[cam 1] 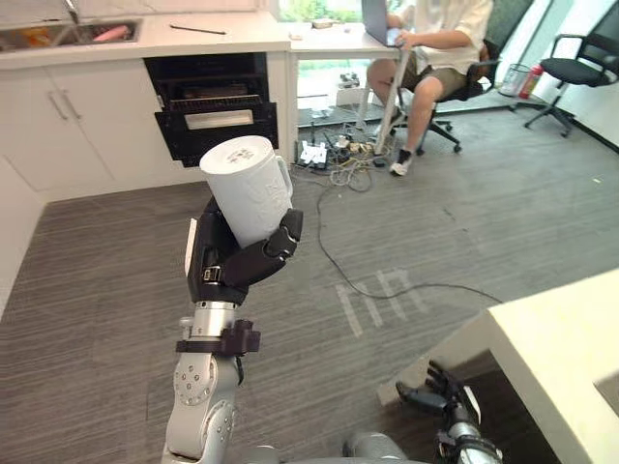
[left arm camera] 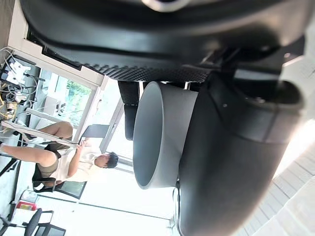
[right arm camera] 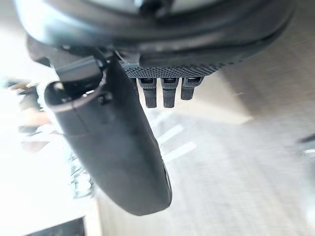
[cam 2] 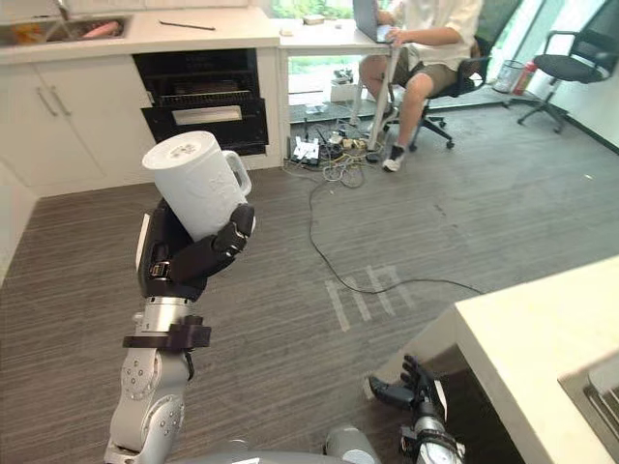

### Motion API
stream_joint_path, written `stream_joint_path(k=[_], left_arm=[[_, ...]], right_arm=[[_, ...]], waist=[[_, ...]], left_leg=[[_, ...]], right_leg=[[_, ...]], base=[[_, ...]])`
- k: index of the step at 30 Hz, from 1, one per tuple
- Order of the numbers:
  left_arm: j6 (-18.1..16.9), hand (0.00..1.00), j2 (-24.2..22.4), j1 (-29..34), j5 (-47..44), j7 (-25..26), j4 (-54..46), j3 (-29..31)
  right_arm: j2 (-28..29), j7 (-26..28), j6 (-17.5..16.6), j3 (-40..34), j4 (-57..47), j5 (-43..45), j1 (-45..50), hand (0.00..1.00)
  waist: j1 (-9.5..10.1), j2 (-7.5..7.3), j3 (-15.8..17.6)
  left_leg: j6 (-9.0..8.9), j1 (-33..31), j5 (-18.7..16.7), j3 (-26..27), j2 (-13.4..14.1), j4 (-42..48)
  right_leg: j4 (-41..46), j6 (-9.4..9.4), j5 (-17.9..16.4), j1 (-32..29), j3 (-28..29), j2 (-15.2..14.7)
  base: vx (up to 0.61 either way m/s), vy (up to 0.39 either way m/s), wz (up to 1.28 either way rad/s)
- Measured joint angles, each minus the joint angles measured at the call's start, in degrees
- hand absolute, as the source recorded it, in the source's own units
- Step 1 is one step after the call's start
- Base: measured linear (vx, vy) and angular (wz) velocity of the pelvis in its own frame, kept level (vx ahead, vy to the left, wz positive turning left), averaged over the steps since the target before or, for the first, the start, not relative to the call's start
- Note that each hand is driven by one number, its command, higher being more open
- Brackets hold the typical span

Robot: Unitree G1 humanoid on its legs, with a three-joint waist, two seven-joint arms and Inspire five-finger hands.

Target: Walk over to the sink, pick up the cup, carry it to the dishwasher, place the cup inside the dishwasher, then close the dishwasher door

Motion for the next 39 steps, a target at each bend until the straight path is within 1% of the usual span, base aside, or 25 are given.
stream_joint_path(k=[3, 5, 7, 11, 12, 16, 18, 19, 21, 23, 25, 27, 29, 32, 33, 34, 35, 36, 37, 38, 39], left_arm=[[0.0, 0.3, 0.0, 2.2, 0.0, -0.3, 0.2, 0.8], [0.0, 0.3, 0.3, 3.4, 0.0, -0.3, 0.5, 1.2], [0.0, 0.3, 0.6, 4.4, 0.0, -0.2, 2.8, 2.0], [0.2, 0.3, 1.0, 5.4, 0.0, -0.1, 5.4, 1.9], [0.2, 0.3, 3.6, 5.8, 0.0, -0.1, 7.1, 1.6], [0.2, 0.3, 3.4, 5.8, 0.0, -0.1, 7.1, 1.7], [0.2, 0.3, 3.1, 5.8, 0.0, 0.0, 7.1, 1.8], [0.2, 0.3, 2.7, 5.8, 0.0, 0.2, 7.2, 1.3], [0.2, 0.3, 2.5, 5.7, 0.1, 0.4, 7.3, 0.2], [0.4, 0.3, 2.5, 5.6, 0.3, 0.4, 7.7, -1.7], [0.5, 0.3, 2.5, 5.2, 0.8, 0.4, 8.6, -2.5], [1.4, 0.3, 2.4, 3.6, 1.2, 0.7, 11.5, -2.5], [2.5, 0.3, 2.4, 3.6, 1.3, 1.5, 12.1, -2.4], [3.1, 0.3, 2.5, 3.6, 2.4, 1.6, 12.1, -2.0], [3.0, 0.3, 2.4, 3.5, 2.4, 1.6, 12.1, -1.9], [3.1, 0.3, 2.5, 3.5, 2.5, 1.7, 12.1, -1.6], [3.1, 0.3, 2.5, 3.3, 2.5, 1.7, 12.1, -1.2], [3.1, 0.3, 2.5, 3.1, 2.6, 1.7, 12.0, -0.9], [3.1, 0.3, 2.3, 3.0, 2.7, 1.7, 11.9, -0.4], [3.1, 0.3, 1.7, 3.0, 2.7, 2.0, 11.9, 0.5], [3.1, 0.3, 1.5, 3.0, 2.7, 2.1, 11.9, 0.8]], right_arm=[[-0.1, 0.2, 0.0, 0.7, 0.2, -0.6, 1.6, 0.9], [0.0, 0.2, 0.0, 0.9, 0.9, -1.8, 2.2, 0.9], [-0.2, 0.1, 0.0, 2.0, 2.0, -1.9, 2.9, 0.9], [-0.3, 0.2, -0.1, 3.7, 4.8, -2.3, 2.2, 0.9], [-1.9, 0.1, -0.1, 5.2, 8.0, -2.4, -0.6, 0.9], [-1.9, 0.1, -0.1, 5.2, 8.0, -2.4, -0.6, 0.9], [-1.9, 0.1, -0.1, 5.1, 7.9, -2.4, -0.5, 0.9], [-1.9, 0.0, -0.1, 5.0, 7.9, -2.4, 0.1, 0.9], [-1.9, -0.1, -0.1, 4.7, 7.9, -2.4, 0.9, 0.9], [-1.9, -0.8, -0.1, 3.3, 7.9, -2.3, 1.5, 0.9], [-1.8, -1.0, -0.1, 2.1, 7.9, -2.3, 1.5, 0.9], [-1.9, -1.1, 0.0, 1.0, 7.9, -2.3, 1.6, 0.9], [-1.8, -1.1, 0.1, 0.8, 7.9, -2.2, 1.5, 0.9], [-1.8, -1.8, 0.1, 0.0, 7.9, -2.1, 0.2, 0.9], [-1.4, -2.2, 0.4, -0.7, 8.1, -1.6, 0.1, 0.9], [-1.5, -2.6, 0.3, -0.8, 8.1, -1.5, -0.2, 0.9], [-1.6, -2.9, 0.3, -1.4, 8.1, -1.5, -1.0, 0.9], [-1.6, -3.1, 0.3, -1.9, 8.1, -1.5, -1.4, 0.9], [-1.8, -3.3, 0.3, -2.7, 8.1, -1.5, -2.3, 0.9], [-2.4, -3.8, 0.2, -4.3, 8.0, -1.4, -3.9, 0.9], [-2.6, -4.1, 0.1, -4.7, 8.0, -1.3, -4.7, 0.9]], waist=[[0.72, 0.25, -0.8], [1.15, 0.15, -1.1], [1.29, -0.29, -2.7], [1.38, -0.34, -3.0], [1.3, -1.86, -3.8], [1.16, -1.89, -3.8], [0.78, -1.85, -3.9], [0.01, -1.84, -4.0], [-0.66, -1.94, -4.2], [-1.75, -2.08, -4.5], [-2.05, -2.07, -4.5], [-2.84, -2.06, -4.5], [-2.96, -1.99, -4.3], [-2.39, -1.94, -4.1], [-2.05, -2.0, -3.8], [-1.83, -1.86, -3.1], [-1.93, -1.68, -2.3], [-1.91, -1.58, -1.8], [-1.89, -1.35, -0.9], [-1.64, -0.52, 0.4], [-1.49, -0.06, 0.9]], left_leg=[[0.21, 0.3, 0.2, -0.3, 0.1, -1.7], [0.32, 0.3, 0.4, -0.4, -0.1, -2.1], [0.5, 0.4, 1.8, -1.1, -1.2, -4.1], [0.63, 1.5, 3.8, -2.7, -2.3, -6.9], [1.14, 1.2, 8.6, -4.4, -2.7, -11.5], [1.12, 1.5, 8.6, -3.5, -2.5, -11.7], [1.1, 2.5, 8.6, -2.4, -2.1, -12.4], [1.02, 3.3, 8.7, -1.9, -1.9, -13.2], [0.75, 4.2, 9.0, -1.9, -1.8, -14.2], [0.03, 5.6, 9.8, -1.9, -1.9, -16.0], [-0.66, 6.2, 10.2, -1.8, -1.9, -16.6], [-1.49, 6.3, 10.7, -1.1, -1.9, -16.7], [-2.52, 6.1, 11.5, -0.8, -2.2, -17.6], [-1.74, 4.6, 12.4, -3.3, -2.6, -17.6], [-1.41, 3.4, 12.7, -5.2, -3.1, -17.2], [-1.45, 2.0, 12.3, -6.7, -3.5, -16.4], [-0.37, -0.2, 11.2, -6.1, -3.0, -14.6], [-0.67, -1.5, 10.9, -4.0, -2.1, -13.5], [-1.07, -3.3, 10.6, -0.2, -0.2, -11.6], [-0.57, -5.7, 10.3, 6.8, 3.2, -7.9], [-0.45, -6.3, 10.2, 9.6, 4.8, -6.4]], right_leg=[[-2.3, -0.73, 0.4, 1.0, -0.3, 0.2], [-3.6, -0.99, 0.7, 1.7, -0.4, 0.0], [-5.0, -0.8, 1.1, 1.9, -0.9, -1.0], [-6.9, -0.86, 1.9, 3.2, -2.4, -2.1], [-8.9, -1.63, 5.2, 2.6, -3.7, -2.0], [-9.1, -1.58, 5.2, 2.4, -3.1, -1.7], [-10.2, -1.62, 5.6, 2.9, -2.8, -1.5], [-11.3, -1.71, 6.1, 4.0, -2.7, -1.6], [-12.2, -1.74, 6.3, 5.1, -2.9, -1.6], [-13.4, -1.67, 6.5, 6.2, -3.5, -2.0], [-14.5, -1.62, 6.9, 7.0, -4.0, -2.2], [-16.1, -1.65, 7.3, 8.9, -6.2, -2.7], [-16.3, -1.65, 7.3, 9.4, -7.7, -3.2], [-16.3, -1.66, 7.3, 9.4, -10.8, -3.7], [-16.3, -1.66, 7.3, 9.4, -12.8, -4.1], [-16.3, -1.64, 7.2, 9.3, -14.8, -4.6], [-16.1, -1.58, 7.3, 9.4, -17.4, -5.1], [-16.1, -1.55, 7.3, 9.4, -18.8, -5.3], [-16.0, -1.5, 7.3, 9.4, -21.1, -5.7], [-15.9, -1.34, 7.3, 9.4, -24.0, -6.1], [-15.7, -1.06, 7.1, 9.4, -24.8, -6.2]], base=[[0.04, -0.044, 0.06], [0.0, 0.013, 0.04], [0.0, 0.018, 0.17], [0.0, 0.006, 0.22], [-0.01, -0.001, 0.07], [0.0, 0.0, -0.08], [0.01, 0.001, -0.24], [0.03, 0.004, -0.11], [0.05, -0.001, -0.01], [0.06, -0.009, 0.1], [0.04, -0.004, 0.15], [0.01, -0.008, 0.38], [-0.03, -0.011, 0.47], [-0.06, -0.026, 0.61], [-0.1, -0.022, 0.84], [-0.16, -0.019, 1.2], [-0.16, -0.004, 1.12], [-0.12, 0.004, 1.18], [-0.13, 0.038, 1.2], [-0.12, 0.057, 1.09], [-0.1, 0.084, 0.91]])
